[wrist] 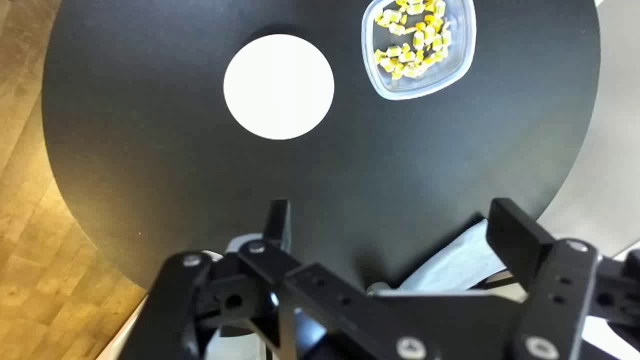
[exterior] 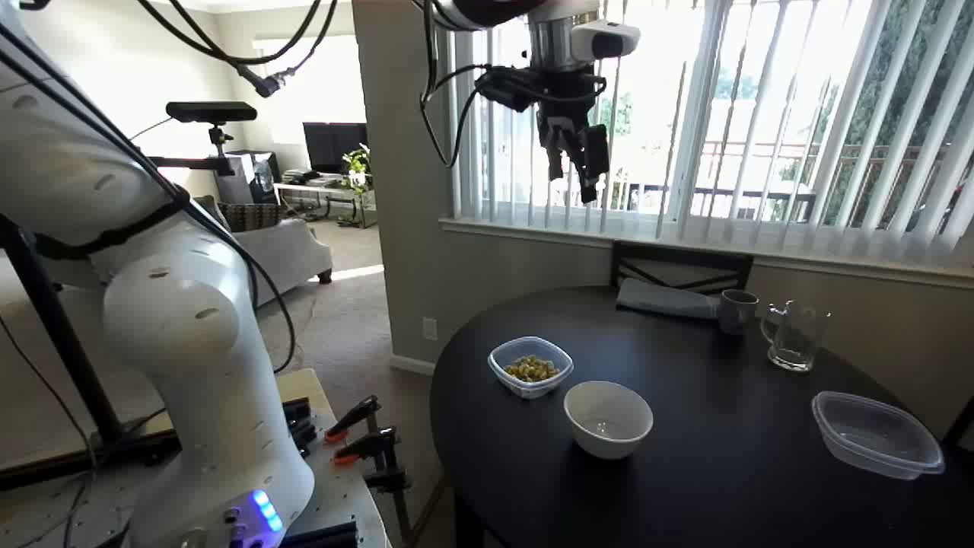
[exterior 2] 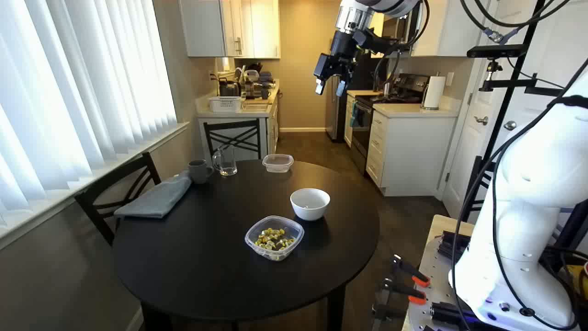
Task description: Pour the contents in the container into the bowl
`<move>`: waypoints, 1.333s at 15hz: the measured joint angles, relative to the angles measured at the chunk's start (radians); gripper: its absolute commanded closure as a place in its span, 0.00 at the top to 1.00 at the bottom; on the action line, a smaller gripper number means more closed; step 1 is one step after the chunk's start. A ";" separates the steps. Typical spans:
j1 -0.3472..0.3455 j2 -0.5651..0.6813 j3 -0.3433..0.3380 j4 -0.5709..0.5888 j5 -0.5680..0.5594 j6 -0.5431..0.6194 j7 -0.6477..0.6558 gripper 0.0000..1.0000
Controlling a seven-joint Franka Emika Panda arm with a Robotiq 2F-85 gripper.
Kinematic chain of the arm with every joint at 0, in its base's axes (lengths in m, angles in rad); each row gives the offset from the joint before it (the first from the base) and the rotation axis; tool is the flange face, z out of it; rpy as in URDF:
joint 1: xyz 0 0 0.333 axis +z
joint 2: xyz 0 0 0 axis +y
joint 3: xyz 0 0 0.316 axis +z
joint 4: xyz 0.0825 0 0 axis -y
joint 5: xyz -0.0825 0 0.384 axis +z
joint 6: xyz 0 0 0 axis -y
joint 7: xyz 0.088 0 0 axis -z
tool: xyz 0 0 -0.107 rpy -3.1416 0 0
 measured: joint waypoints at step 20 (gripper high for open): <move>0.015 0.326 0.257 -0.007 -0.300 0.137 0.349 1.00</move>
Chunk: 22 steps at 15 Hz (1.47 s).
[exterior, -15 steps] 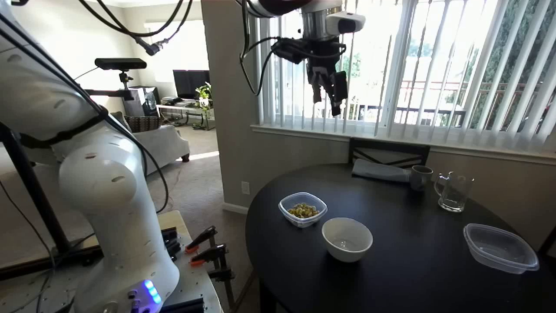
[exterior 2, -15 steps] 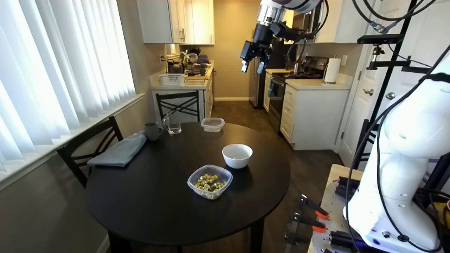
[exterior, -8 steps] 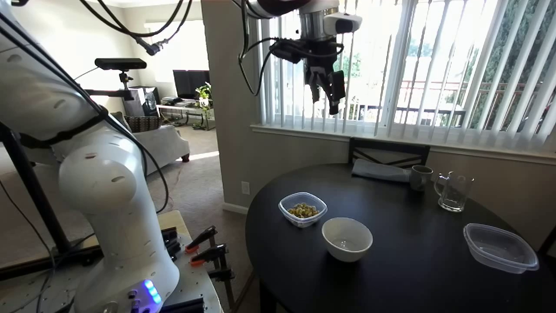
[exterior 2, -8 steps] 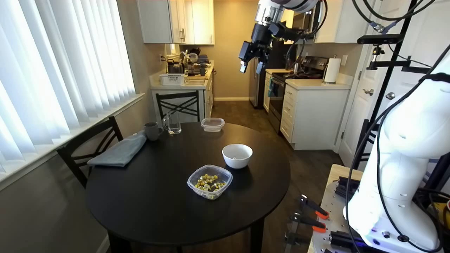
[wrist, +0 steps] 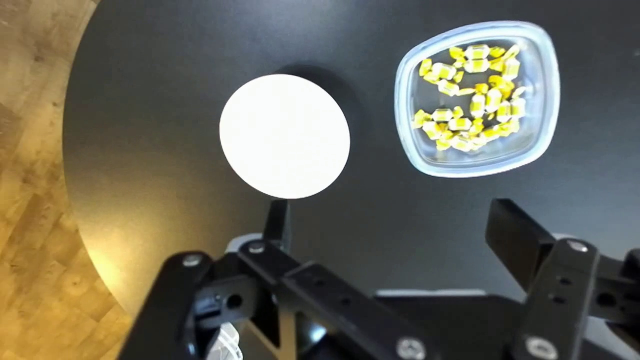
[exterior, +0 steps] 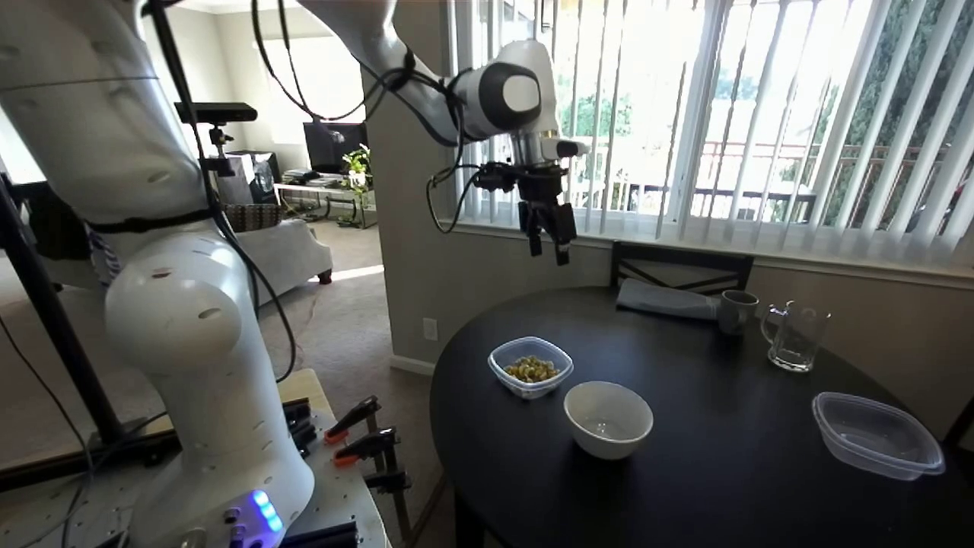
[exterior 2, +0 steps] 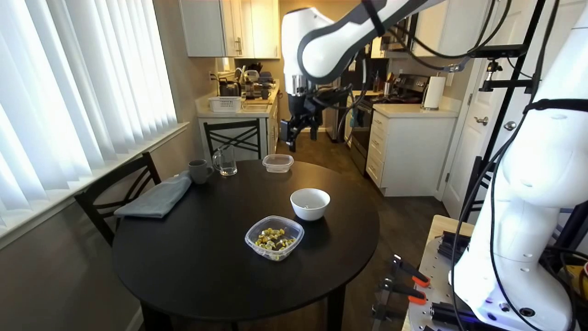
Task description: Pour the contents in the container into the bowl
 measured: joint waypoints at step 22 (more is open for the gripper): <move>0.106 0.455 -0.105 0.246 -0.137 -0.070 0.107 1.00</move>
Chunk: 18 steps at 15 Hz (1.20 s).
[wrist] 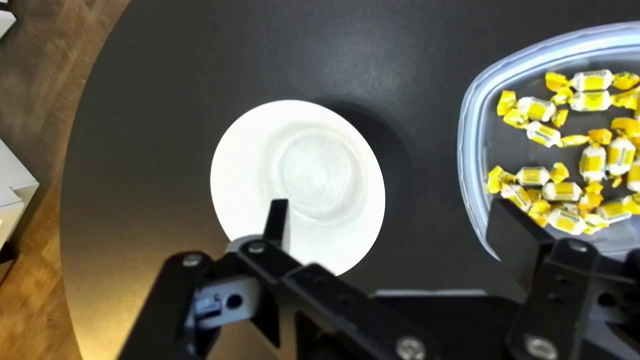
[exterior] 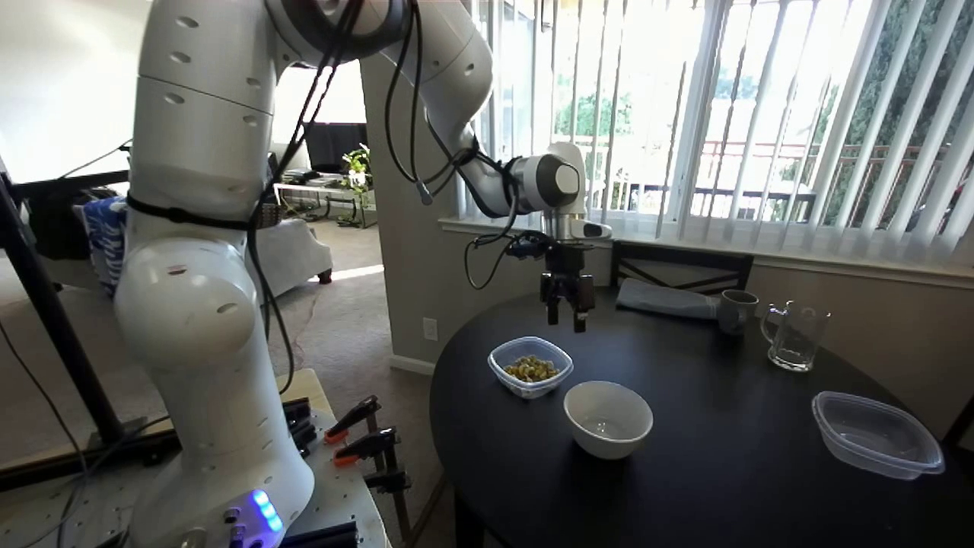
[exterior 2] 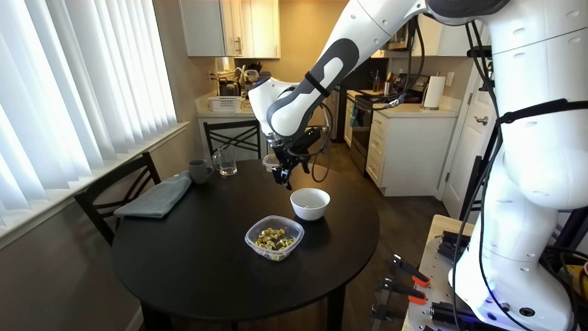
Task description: Pour the contents in the container into the bowl
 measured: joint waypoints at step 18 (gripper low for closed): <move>0.027 0.263 0.005 0.083 -0.009 0.079 -0.482 1.00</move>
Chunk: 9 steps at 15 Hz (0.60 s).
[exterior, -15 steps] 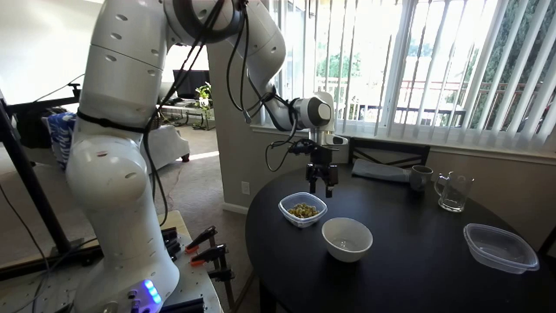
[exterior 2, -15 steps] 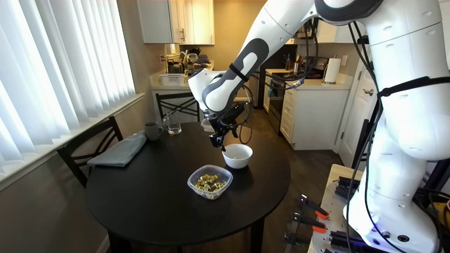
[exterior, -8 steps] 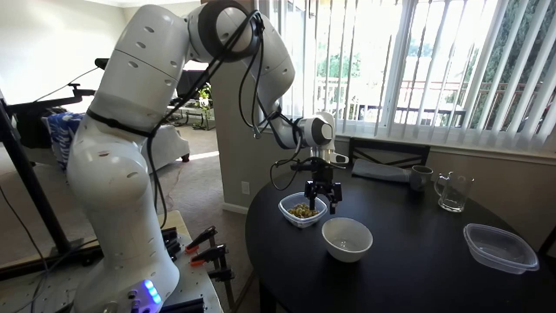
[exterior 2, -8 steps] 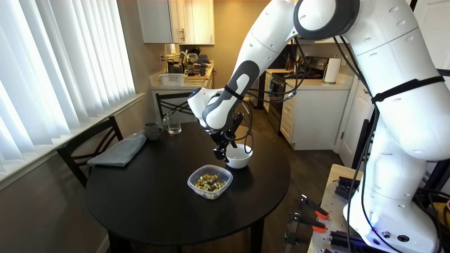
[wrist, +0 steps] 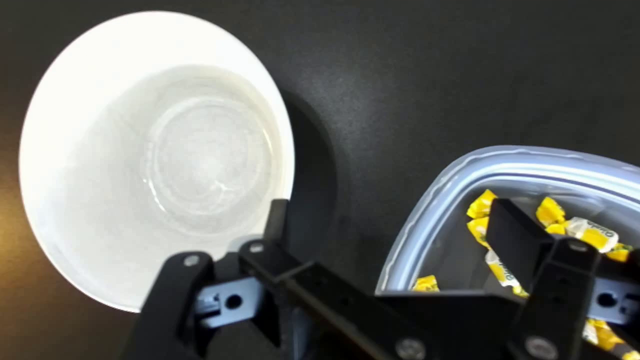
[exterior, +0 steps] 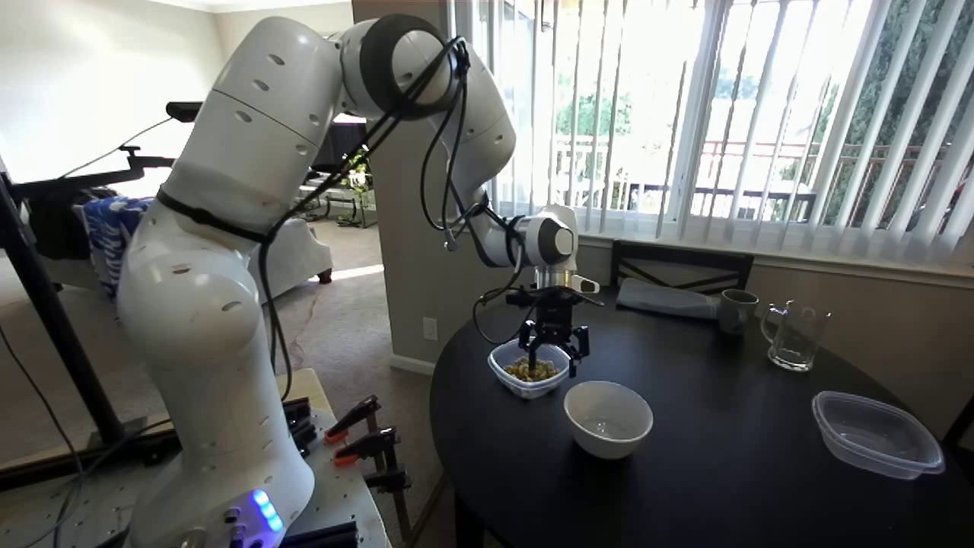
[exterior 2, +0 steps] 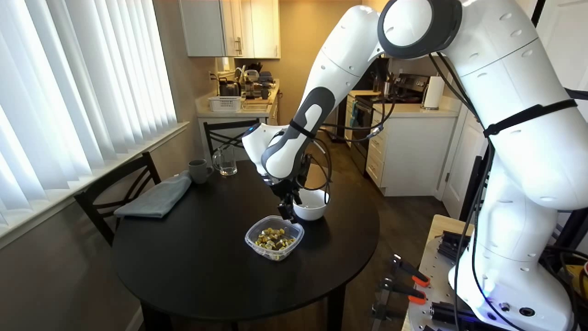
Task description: Pour the contents in the container into the bowl
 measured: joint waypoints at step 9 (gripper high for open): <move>-0.018 0.001 0.018 0.015 0.131 0.032 -0.034 1.00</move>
